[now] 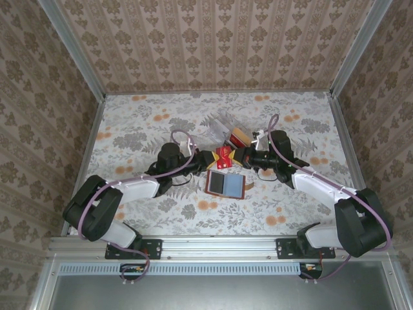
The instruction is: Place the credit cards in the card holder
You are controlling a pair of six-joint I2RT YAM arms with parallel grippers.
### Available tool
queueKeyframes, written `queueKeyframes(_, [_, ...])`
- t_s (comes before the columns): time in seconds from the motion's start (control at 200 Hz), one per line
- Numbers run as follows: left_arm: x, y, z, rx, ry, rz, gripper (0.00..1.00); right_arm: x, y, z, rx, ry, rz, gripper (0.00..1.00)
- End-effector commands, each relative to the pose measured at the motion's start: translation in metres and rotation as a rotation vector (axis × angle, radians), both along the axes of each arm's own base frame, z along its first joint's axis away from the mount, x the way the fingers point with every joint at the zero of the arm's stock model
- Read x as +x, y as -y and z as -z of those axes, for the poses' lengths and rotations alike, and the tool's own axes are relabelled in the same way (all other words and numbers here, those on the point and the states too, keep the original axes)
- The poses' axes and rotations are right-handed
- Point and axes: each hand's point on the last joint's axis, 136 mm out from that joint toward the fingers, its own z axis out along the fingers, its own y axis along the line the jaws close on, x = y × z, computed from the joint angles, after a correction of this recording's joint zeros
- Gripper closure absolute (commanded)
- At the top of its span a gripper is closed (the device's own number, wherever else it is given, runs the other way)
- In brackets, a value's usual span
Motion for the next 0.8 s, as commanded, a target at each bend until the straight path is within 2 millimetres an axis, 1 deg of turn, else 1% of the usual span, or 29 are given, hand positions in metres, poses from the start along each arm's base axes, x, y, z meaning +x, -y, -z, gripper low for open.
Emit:
queueKeyframes(0.0, [0.001,-0.001,-0.013,-0.011,0.062,0.005,0.96,-0.002,0.001,0.001,-0.007,-0.005,-0.007,0.91])
queueKeyframes(0.035, [0.001,-0.001,-0.01,-0.002,0.061,0.008,0.98,-0.003,0.003,0.004,-0.024,-0.015,-0.002,0.88])
queueKeyframes(0.08, [-0.001,-0.002,-0.006,0.017,0.058,0.015,1.0,-0.004,0.009,0.012,-0.07,-0.038,0.02,0.8])
queueKeyframes(0.13, [-0.003,-0.003,0.003,0.054,0.057,0.022,1.0,-0.007,0.019,0.029,-0.162,-0.088,0.051,0.77])
queueKeyframes(0.205, [-0.008,-0.009,0.024,0.148,0.04,0.031,1.0,-0.015,0.032,0.052,-0.298,-0.138,0.071,0.71])
queueKeyframes(0.255, [-0.014,-0.012,0.04,0.225,0.02,0.042,1.0,-0.022,0.038,0.066,-0.368,-0.176,0.072,0.71])
queueKeyframes(0.32, [-0.023,-0.013,0.053,0.306,0.016,0.071,1.0,-0.03,0.04,0.08,-0.44,-0.214,0.06,0.71])
queueKeyframes(0.425, [-0.034,-0.008,0.064,0.382,0.021,0.124,1.0,-0.041,0.045,0.102,-0.559,-0.266,0.053,0.72])
queueKeyframes(0.475, [-0.037,-0.008,0.071,0.414,0.019,0.137,1.0,-0.043,0.046,0.105,-0.587,-0.269,0.055,0.72])
queueKeyframes(0.485, [-0.037,-0.008,0.073,0.419,0.019,0.138,1.0,-0.044,0.046,0.111,-0.599,-0.286,0.052,0.72])
queueKeyframes(0.505, [-0.037,-0.008,0.075,0.429,0.018,0.14,1.0,-0.045,0.046,0.116,-0.607,-0.295,0.049,0.72])
queueKeyframes(0.575, [-0.037,-0.01,0.085,0.452,0.012,0.138,1.0,-0.045,0.046,0.122,-0.623,-0.305,0.046,0.72])
queueKeyframes(0.795, [-0.037,-0.006,0.099,0.459,0.017,0.149,1.0,-0.049,0.06,0.137,-0.72,-0.327,0.052,0.72])
